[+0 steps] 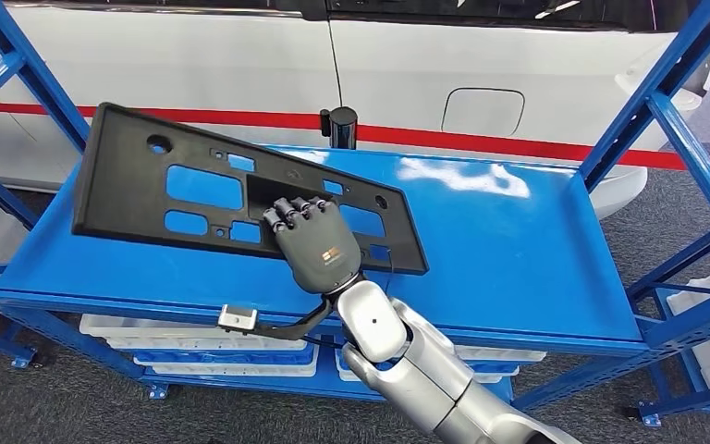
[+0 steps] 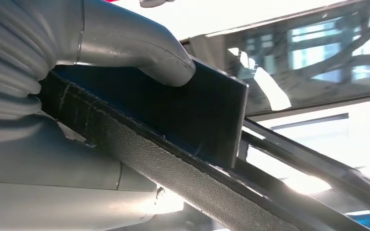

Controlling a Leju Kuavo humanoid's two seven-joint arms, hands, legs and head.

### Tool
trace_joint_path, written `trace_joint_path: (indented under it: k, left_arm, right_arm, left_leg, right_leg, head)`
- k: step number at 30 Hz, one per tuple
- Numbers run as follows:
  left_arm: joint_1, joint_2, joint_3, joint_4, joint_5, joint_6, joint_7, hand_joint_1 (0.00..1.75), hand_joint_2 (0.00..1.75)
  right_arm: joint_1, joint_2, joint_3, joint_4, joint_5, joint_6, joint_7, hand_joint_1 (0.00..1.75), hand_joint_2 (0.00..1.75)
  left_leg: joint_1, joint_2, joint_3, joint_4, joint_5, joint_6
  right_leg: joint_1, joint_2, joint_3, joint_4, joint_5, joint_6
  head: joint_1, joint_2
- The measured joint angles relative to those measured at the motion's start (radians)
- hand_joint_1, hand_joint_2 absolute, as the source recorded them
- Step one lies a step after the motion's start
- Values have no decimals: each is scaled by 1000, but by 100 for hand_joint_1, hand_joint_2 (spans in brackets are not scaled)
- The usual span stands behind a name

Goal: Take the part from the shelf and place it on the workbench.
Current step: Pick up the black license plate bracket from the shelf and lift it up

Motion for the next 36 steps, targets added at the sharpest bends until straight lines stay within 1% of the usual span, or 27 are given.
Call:
trace_joint_path:
  k: [2,3,4,6,8,10,13,15,19,23,25,27,32,36]
  left_arm:
    - [0,-1,0,0,-1,0,-2,0,0]
    - [0,-1,0,0,-2,1,-4,0,0]
    - [0,-2,0,0,-3,1,-8,0,0]
    - [0,-2,0,0,-5,1,-19,0,87]
    - [1,-3,0,0,-6,1,-33,0,175]
    - [1,-3,0,0,-6,2,-47,0,175]
    - [2,-3,0,0,-5,7,-66,0,175]
    - [3,-2,1,0,-4,11,-74,0,175]
    - [5,-2,2,0,-2,24,-88,0,175]
    - [6,-2,11,0,0,60,-103,0,175]
    - [7,-1,18,0,5,84,-112,0,175]
    - [7,-1,29,0,17,96,-109,0,175]
    - [10,-1,61,0,40,90,-83,0,175]
    - [18,0,79,0,42,75,-78,0,175]
  right_arm:
    - [16,-5,-22,-26,-25,-14,-22,175,175]
    - [27,-7,-33,-40,-65,-34,-52,175,175]
    - [41,-10,-45,-59,-129,-64,-99,175,175]
    - [76,-21,-73,-120,-291,-134,-220,175,175]
    - [113,-37,-100,-199,-406,-186,-320,175,175]
    - [153,-52,-134,-288,-495,-207,-416,175,175]
    - [214,-84,-177,-432,-708,-206,-570,175,175]
    - [237,-115,-183,-516,-826,-198,-618,172,175]
    - [264,-160,-191,-621,-941,-167,-657,166,175]
    - [287,-203,-191,-688,-1112,-82,-709,166,175]
    - [299,-219,-192,-709,-1158,-45,-723,166,175]
    - [309,-232,-193,-719,-1173,-16,-717,166,175]
    - [330,-272,-194,-717,-1212,53,-657,166,175]
    - [352,-307,-198,-704,-1254,107,-643,166,175]
  left_leg:
    - [0,0,0,0,0,0]
    - [0,0,0,0,0,0]
    - [0,0,0,0,0,0]
    - [0,-1,0,0,0,0]
    - [0,-1,0,0,0,0]
    - [0,-1,-1,0,0,0]
    - [0,-1,-2,0,0,0]
    - [0,-1,-3,0,0,0]
    - [0,0,-2,0,0,0]
    - [0,-1,-1,0,0,0]
    - [0,0,-1,0,0,0]
    - [0,0,-1,0,0,0]
    - [0,-1,-2,0,0,0]
    - [0,-1,-2,0,0,0]
  right_leg:
    - [0,0,0,0,0,0]
    - [0,0,0,0,0,0]
    - [0,0,0,0,0,0]
    - [0,0,0,0,0,0]
    - [0,0,0,0,0,0]
    - [0,0,-1,0,0,0]
    - [0,0,-2,0,0,0]
    - [0,0,-2,0,0,0]
    - [0,0,-2,0,0,0]
    - [0,0,-1,0,0,0]
    - [0,0,-1,0,0,0]
    - [0,0,-1,0,0,0]
    - [0,0,-1,0,0,0]
    - [0,0,-1,0,0,0]
  head:
    - [0,0]
    - [0,0]
    - [0,0]
    - [0,0]
    - [0,0]
    - [0,0]
    - [0,0]
    - [0,0]
    - [0,0]
    - [0,0]
    - [0,0]
    - [0,0]
    - [0,0]
    - [0,0]
